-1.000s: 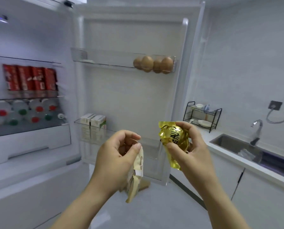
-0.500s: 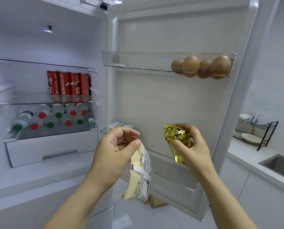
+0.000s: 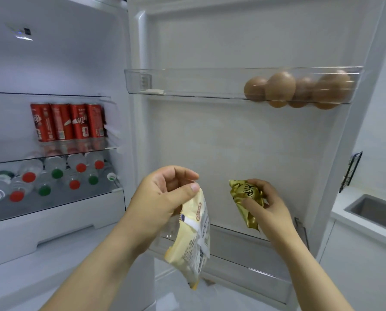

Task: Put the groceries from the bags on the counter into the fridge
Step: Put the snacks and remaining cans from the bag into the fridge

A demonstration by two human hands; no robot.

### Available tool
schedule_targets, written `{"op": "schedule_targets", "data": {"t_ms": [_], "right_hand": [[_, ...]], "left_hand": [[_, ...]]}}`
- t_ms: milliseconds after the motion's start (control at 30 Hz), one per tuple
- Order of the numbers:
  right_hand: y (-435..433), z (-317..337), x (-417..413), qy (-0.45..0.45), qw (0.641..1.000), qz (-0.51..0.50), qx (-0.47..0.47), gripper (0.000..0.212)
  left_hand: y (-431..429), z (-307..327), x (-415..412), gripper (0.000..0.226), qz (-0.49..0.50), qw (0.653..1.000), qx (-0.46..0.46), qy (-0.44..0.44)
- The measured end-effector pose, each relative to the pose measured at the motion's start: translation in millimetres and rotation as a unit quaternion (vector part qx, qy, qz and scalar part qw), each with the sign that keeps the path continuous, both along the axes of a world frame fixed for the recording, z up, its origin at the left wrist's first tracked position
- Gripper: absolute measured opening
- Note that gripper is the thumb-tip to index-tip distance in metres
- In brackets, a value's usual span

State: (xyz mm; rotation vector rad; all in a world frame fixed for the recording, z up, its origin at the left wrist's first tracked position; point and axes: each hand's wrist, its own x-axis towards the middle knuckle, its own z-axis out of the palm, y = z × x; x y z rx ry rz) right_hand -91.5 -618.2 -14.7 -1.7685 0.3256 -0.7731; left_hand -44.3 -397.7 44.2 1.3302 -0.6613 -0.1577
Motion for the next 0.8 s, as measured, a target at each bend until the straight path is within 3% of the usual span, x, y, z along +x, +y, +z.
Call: {"op": "schedule_targets", "data": {"t_ms": [233,633,800], "right_hand": [[-5,-2,4,0.025,1.0,-0.003,-0.018,0.035],[2,0,-1,-0.001,1.0,0.01,0.013,0.039],[3,0,-1,-0.007,1.0,0.011,0.013,0.04]], "left_hand": [[-1,20,7,0.017,-0.051,0.998,0.022,0.007],[-27,51,48,0.013,-0.013,0.996,-0.044,0.079],[-46,57,71,0.014,0.032,0.996,-0.007,0.08]]}}
